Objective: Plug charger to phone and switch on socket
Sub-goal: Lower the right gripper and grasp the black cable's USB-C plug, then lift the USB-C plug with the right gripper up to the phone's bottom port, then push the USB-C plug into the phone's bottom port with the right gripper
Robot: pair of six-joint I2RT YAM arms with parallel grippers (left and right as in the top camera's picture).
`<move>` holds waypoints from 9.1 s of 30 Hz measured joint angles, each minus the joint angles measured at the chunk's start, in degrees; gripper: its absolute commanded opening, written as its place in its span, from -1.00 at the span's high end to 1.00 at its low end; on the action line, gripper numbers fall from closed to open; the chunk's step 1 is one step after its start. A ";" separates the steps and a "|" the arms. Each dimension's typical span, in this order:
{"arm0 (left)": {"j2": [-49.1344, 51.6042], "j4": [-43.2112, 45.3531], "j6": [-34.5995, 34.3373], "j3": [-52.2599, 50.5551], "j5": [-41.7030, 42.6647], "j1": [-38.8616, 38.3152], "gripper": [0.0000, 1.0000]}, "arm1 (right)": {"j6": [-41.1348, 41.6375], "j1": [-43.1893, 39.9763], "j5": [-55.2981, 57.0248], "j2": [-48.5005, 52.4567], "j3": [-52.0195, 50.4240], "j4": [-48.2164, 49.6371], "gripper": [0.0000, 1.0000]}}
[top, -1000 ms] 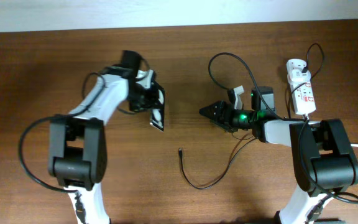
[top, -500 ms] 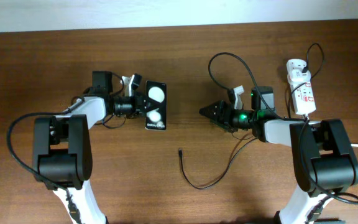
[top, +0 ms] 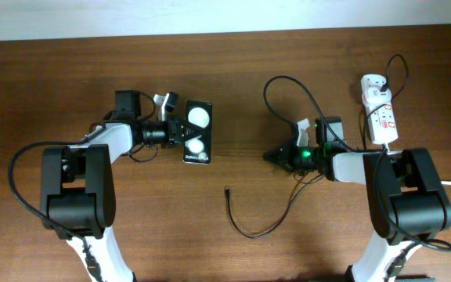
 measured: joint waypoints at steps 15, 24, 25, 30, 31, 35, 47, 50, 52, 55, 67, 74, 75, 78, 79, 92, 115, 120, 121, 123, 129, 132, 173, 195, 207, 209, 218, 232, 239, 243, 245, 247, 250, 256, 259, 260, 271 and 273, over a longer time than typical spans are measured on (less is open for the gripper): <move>0.00 1.14 -2.21 -0.07 0.20 0.00 1.00 | -3.58 21.84 33.33 -18.75 17.94 -47.15 0.83; 0.00 1.22 -2.86 -0.11 -0.55 0.00 1.00 | -3.89 27.52 40.65 -18.75 18.05 -49.96 0.08; 0.00 1.22 -2.89 -0.09 -0.79 0.00 1.00 | -4.15 28.59 41.20 -18.75 18.05 -49.72 0.06; 0.00 1.25 -3.78 -0.11 -1.36 0.00 1.00 | -3.98 35.32 43.50 -18.49 18.05 -47.41 -0.10; 0.00 1.22 -4.09 -0.11 -1.38 0.00 1.00 | -3.91 36.48 43.74 -18.01 18.05 -46.45 -0.09; 0.00 1.22 -4.35 -0.11 -1.57 0.00 1.00 | -0.57 42.03 46.01 -11.58 18.08 -44.35 0.06; 0.00 1.22 -4.35 -0.11 -1.60 0.00 1.00 | 3.56 47.17 50.64 -5.77 18.18 -44.76 0.31; 0.00 1.16 -4.35 -0.11 -1.60 0.00 1.00 | 3.58 46.73 51.12 -5.70 18.21 -44.70 0.44; 0.00 1.14 -4.35 -0.11 -1.60 0.00 1.00 | 3.76 45.53 51.19 -5.68 18.21 -44.52 0.48; 0.00 1.09 -4.35 -0.11 -1.60 0.00 1.00 | 3.76 45.03 51.19 -5.60 18.21 -44.30 0.57; 0.00 1.07 -4.37 -0.11 -1.60 0.00 1.00 | 4.04 45.05 50.69 -5.40 18.23 -42.71 0.92; 0.00 1.07 -4.35 -0.11 -1.60 0.00 1.00 | 4.13 45.05 50.49 -5.33 18.23 -42.07 0.72; 0.00 1.07 -4.35 -0.11 -1.60 0.00 1.00 | 4.17 45.05 50.47 -5.33 18.23 -42.03 0.72; 0.00 1.07 -4.37 -0.11 -1.60 0.00 1.00 | 4.17 45.05 50.40 -5.33 18.23 -42.01 0.60; 0.00 1.07 -4.37 -0.11 -1.60 0.00 0.97 | 4.20 45.05 50.29 -5.33 18.23 -41.99 0.61; 0.00 0.39 -4.04 -0.11 1.09 1.79 1.00 | -1.73 41.24 32.50 -19.54 18.23 -38.14 0.92; -0.04 5.55 -3.85 -1.29 7.87 2.67 1.00 | 12.57 41.24 29.33 -19.87 -10.56 15.43 0.92; -0.04 5.55 -3.85 -1.29 7.87 1.68 1.00 | 12.59 41.24 29.35 -19.87 -10.56 15.41 0.92; -0.04 5.64 -3.85 -1.29 7.89 1.46 1.00 | 12.59 41.24 29.35 -19.87 -10.56 15.43 0.92; -0.04 5.88 -3.85 -1.29 7.87 1.33 1.00 | 12.59 41.24 29.33 -19.87 -10.56 15.41 0.92; -0.04 6.21 -3.87 -1.29 7.87 1.33 1.00 | 12.57 41.24 29.77 -19.87 -10.56 15.41 0.92; -0.04 6.23 -3.87 -1.29 7.87 1.33 1.00 | 12.55 41.24 29.77 -19.87 -10.56 15.41 0.92; -0.04 9.49 -14.01 -1.33 5.79 -1.84 1.00 | 12.59 41.24 39.08 -19.43 -10.58 19.28 0.92; -0.04 14.34 -14.67 -1.44 13.68 -2.67 1.00 | 20.09 41.24 39.78 -19.43 -10.58 22.12 0.92; -0.04 14.53 -14.67 -1.44 13.22 -2.67 1.00 | 20.11 41.24 39.30 -19.43 -10.58 22.12 0.92; -0.04 14.53 -14.67 -1.44 13.07 -2.67 1.00 | 20.11 41.24 39.28 -19.43 -10.58 22.12 0.92; -0.04 14.53 -14.67 -1.44 12.66 -2.67 1.00 | 20.11 41.24 39.30 -19.43 -10.58 22.12 0.92; -0.04 14.53 -14.67 -1.44 11.69 -2.67 1.00 | 20.09 41.24 40.68 -19.43 -10.58 21.49 0.92; -0.04 14.53 -14.67 -1.44 11.69 -2.67 1.00 | 20.11 41.24 41.07 -19.43 -10.58 21.46 0.92; -0.04 14.53 -14.67 -1.44 11.69 -2.67 1.00 | 20.04 41.24 41.07 -19.43 -10.58 21.70 0.92; -0.04 14.53 -14.67 -1.44 11.69 -2.67 1.00 | 20.09 41.24 41.07 -19.43 -10.58 21.84 0.92; -0.04 14.53 -14.67 -1.44 11.69 -2.67 1.00 | 20.06 41.24 41.07 -19.43 -10.58 21.84 0.92; -0.04 14.53 -14.67 -1.44 11.72 -2.67 1.00 | 20.09 41.24 41.07 -19.43 -10.58 21.84 0.92; -0.04 14.53 -15.54 -1.44 11.74 -2.75 1.00 | 20.11 41.24 41.09 -19.43 -10.58 21.86 0.92; -0.04 14.60 -15.56 -1.44 11.72 -3.34 1.00 | 20.11 41.24 41.00 -19.43 -10.60 21.81 0.92; -0.04 14.73 -15.56 -1.44 11.72 -3.58 1.00 | 20.06 41.29 40.87 -19.43 -10.60 21.81 0.92; -0.04 14.71 -15.56 -1.44 10.82 -3.78 1.00 | 20.09 41.29 41.09 -19.43 -10.60 21.42 0.92; -0.04 14.73 -15.56 -1.44 10.80 -3.78 1.00 | 20.06 41.29 41.72 -19.43 -10.60 20.55 0.92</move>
